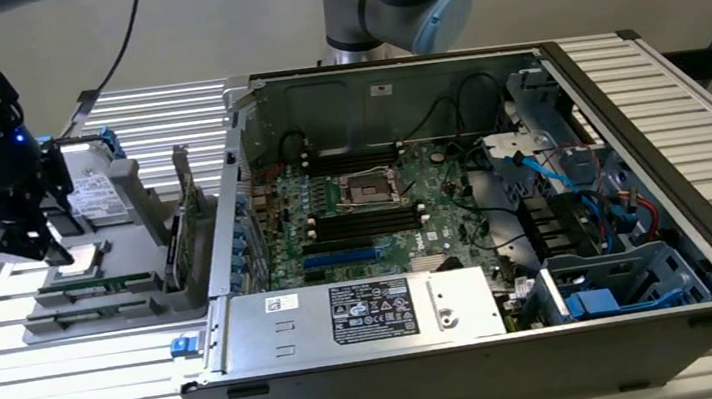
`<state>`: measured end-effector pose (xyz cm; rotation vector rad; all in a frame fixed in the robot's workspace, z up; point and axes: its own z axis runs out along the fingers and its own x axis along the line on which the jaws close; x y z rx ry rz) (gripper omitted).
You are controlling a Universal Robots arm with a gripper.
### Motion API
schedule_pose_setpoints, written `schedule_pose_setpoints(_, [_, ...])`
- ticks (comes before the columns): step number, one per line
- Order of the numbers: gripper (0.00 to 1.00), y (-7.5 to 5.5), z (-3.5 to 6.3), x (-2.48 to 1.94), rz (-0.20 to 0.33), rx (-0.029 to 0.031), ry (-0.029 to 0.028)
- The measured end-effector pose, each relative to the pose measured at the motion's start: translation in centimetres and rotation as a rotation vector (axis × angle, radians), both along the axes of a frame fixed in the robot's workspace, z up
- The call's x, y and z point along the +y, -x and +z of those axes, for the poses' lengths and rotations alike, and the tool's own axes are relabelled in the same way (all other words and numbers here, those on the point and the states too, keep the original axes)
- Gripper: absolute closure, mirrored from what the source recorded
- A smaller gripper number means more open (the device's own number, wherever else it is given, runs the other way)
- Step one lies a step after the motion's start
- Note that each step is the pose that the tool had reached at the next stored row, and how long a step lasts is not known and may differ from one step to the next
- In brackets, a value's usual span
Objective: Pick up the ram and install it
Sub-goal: 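Pick up the ram and move it above insertion slot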
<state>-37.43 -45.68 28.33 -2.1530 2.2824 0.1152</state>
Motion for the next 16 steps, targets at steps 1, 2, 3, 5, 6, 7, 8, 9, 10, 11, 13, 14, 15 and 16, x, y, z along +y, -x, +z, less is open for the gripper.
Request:
schedule_pose_setpoints(1, [0.57,0.1,-0.16,-0.01,0.000,0.0001,0.0006])
schedule_pose_setpoints(2, [0.57,0.1,-0.32,-0.03,0.001,0.0002,0.0012])
schedule_pose_setpoints(3, [0.57,0.2,-0.47,-0.05,0.001,0.0003,0.0019])
schedule_pose_setpoints(5, [0.57,0.3,-0.66,-0.11,0.003,0.0028,0.0037])
schedule_pose_setpoints(6, [0.57,0.3,-0.75,-0.15,0.004,0.0050,0.0042])
schedule_pose_setpoints(7, [0.57,0.3,-0.84,-0.21,0.005,0.0073,0.0045])
schedule_pose_setpoints(8, [0.57,0.3,-0.96,-0.31,0.006,0.0098,0.0045])
schedule_pose_setpoints(9, [0.57,0.3,-1.11,-0.47,0.008,0.0125,0.0046])
schedule_pose_setpoints(10, [0.57,0.3,-1.28,-0.64,0.009,0.0146,0.0045])
schedule_pose_setpoints(11, [0.57,0.3,-1.44,-0.81,0.011,0.0164,0.0045])
schedule_pose_setpoints(13, [0.57,0.3,-1.82,-1.00,0.015,0.0163,0.0043])
schedule_pose_setpoints(14, [0.57,0.3,-2.01,-1.04,0.017,0.0165,0.0044])
schedule_pose_setpoints(15, [0.57,0.3,-2.18,-1.07,0.019,0.0166,0.0045])
schedule_pose_setpoints(16, [0.57,0.3,-2.36,-1.10,0.021,0.0167,0.0045])
